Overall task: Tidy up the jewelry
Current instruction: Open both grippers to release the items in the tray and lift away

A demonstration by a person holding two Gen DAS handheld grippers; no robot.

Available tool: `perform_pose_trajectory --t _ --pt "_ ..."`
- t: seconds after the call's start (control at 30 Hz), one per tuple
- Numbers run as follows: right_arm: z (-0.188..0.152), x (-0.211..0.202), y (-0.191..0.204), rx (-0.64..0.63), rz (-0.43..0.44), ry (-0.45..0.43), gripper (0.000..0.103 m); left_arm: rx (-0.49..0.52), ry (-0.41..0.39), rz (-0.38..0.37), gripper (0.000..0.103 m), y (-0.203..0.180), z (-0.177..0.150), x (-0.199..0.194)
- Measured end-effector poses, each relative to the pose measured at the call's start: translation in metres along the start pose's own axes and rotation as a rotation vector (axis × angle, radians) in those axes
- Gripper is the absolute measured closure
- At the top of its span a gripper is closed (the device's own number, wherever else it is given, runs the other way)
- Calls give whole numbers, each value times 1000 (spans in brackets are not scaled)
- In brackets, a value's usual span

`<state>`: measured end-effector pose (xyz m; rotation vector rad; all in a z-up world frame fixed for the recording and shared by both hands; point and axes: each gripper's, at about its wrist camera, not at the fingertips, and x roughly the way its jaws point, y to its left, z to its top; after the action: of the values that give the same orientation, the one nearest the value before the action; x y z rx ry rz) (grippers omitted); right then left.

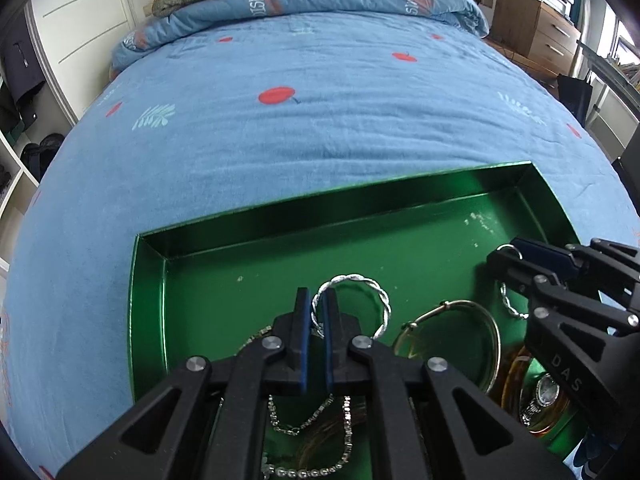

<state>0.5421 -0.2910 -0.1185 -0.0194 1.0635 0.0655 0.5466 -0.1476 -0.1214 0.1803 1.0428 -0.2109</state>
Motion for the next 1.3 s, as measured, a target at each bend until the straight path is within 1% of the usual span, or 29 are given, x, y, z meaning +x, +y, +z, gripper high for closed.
perform_pose_trajectory --t 0.1,0.17,0.23,0.27,0.3,0.37,0.5,0.57,0.63,0.7,0.87,1.0,1.1,1.17,1.23,1.3 --pt "-3 -3 -1 2 0 -2 82 -31 -1 -10 97 5 0 0" --pt "-5 -6 -1 6 2 -3 81 -51 -5 -34 96 9 -1 -2" --pt "-6 -7 -3 16 1 -5 78 -76 -28 -45 96 15 -1 -8" --pt "-6 -9 -4 21 15 -11 75 -87 -42 -54 96 18 -1 -13" --pt "-6 -11 -3 24 25 -18 74 -94 -51 -59 96 20 -1 -19" --pt "-10 -21 -3 26 30 -37 72 -106 -67 -58 90 23 -3 -30" --pt "-21 -52 -4 62 48 -94 70 -122 -125 -52 84 28 -20 -71" --pt "-30 -74 -5 80 60 -136 66 -126 -153 -45 80 30 -32 -90" --pt "-42 -95 -4 85 51 -176 62 -123 -178 -41 78 31 -49 -107" --pt "-58 -115 -2 91 48 -208 62 -123 -187 -51 78 32 -63 -121" --pt "-100 -156 2 142 71 -272 60 -87 -242 -24 78 28 -105 -154" --pt "-138 -180 11 144 29 -306 59 -32 -279 4 78 21 -141 -181" --pt "-167 -197 20 147 12 -321 58 -25 -293 25 78 20 -168 -199" --pt "-188 -210 27 144 -2 -334 57 -17 -306 64 74 20 -189 -212" --pt "-207 -221 33 145 -5 -342 55 -33 -307 73 67 23 -209 -222" --pt "-228 -233 40 151 -15 -355 55 -50 -314 80 66 27 -229 -232"
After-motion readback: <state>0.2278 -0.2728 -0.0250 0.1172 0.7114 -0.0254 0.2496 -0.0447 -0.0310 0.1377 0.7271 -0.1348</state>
